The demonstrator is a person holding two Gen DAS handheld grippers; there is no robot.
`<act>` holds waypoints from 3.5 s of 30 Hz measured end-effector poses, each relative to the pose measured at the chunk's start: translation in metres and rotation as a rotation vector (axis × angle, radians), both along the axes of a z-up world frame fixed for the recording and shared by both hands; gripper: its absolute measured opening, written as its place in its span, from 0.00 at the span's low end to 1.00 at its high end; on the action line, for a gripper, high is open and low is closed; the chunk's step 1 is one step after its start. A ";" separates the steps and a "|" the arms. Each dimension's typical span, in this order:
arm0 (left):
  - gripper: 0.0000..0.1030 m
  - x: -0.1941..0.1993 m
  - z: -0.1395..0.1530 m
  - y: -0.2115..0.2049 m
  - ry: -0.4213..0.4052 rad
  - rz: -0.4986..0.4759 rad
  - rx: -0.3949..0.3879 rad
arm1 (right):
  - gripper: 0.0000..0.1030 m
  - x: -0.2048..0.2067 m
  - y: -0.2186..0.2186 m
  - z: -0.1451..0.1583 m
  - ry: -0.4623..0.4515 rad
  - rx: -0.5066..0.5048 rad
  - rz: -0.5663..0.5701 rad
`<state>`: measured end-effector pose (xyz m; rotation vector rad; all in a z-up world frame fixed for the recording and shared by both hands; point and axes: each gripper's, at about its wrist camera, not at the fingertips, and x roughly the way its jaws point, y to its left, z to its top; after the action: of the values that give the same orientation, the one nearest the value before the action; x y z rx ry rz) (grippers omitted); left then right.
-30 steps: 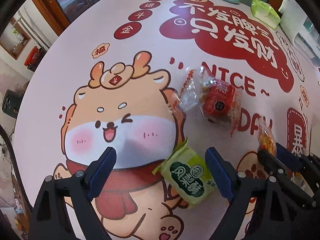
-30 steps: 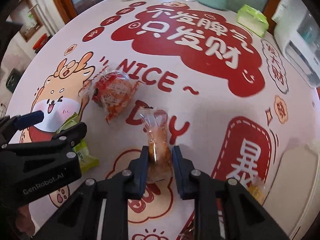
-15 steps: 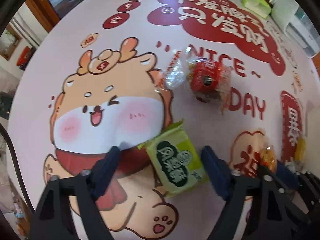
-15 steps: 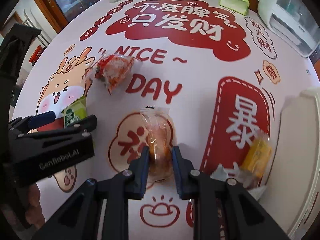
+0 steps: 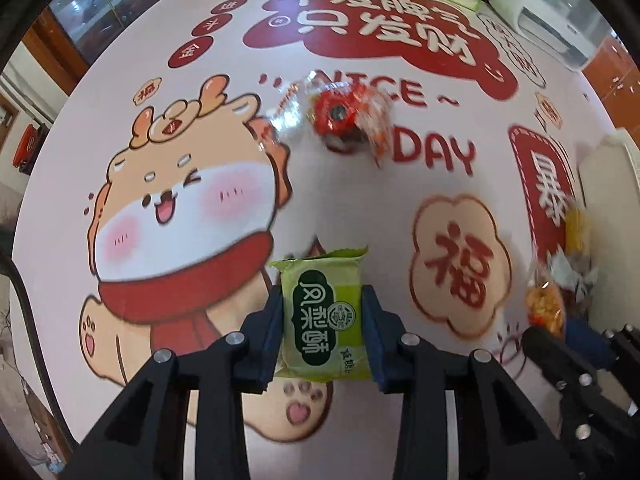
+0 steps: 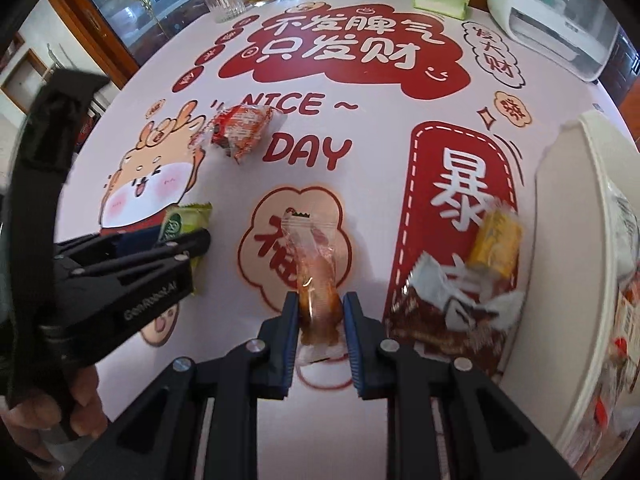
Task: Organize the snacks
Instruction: 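Carry both packs over the white tray and open both grippers, then withdraw both open grippers from the tray toward the red snack and dark bag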
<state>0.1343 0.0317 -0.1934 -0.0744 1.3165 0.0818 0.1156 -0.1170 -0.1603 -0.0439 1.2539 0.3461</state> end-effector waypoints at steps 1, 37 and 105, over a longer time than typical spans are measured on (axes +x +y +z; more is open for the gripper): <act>0.34 -0.005 0.002 -0.002 0.001 -0.009 -0.001 | 0.21 -0.004 -0.002 0.003 -0.007 0.003 -0.001; 0.34 -0.058 0.148 -0.257 -0.324 -0.557 -0.075 | 0.22 -0.107 -0.217 0.103 -0.213 0.043 -0.460; 0.87 -0.081 0.166 -0.051 -0.284 -0.292 0.383 | 0.39 -0.092 -0.129 0.119 -0.207 0.110 -0.300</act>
<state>0.0536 -0.0196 -0.0272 0.4176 0.9976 0.0699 0.0236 -0.2459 -0.0413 0.1960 1.0163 0.1452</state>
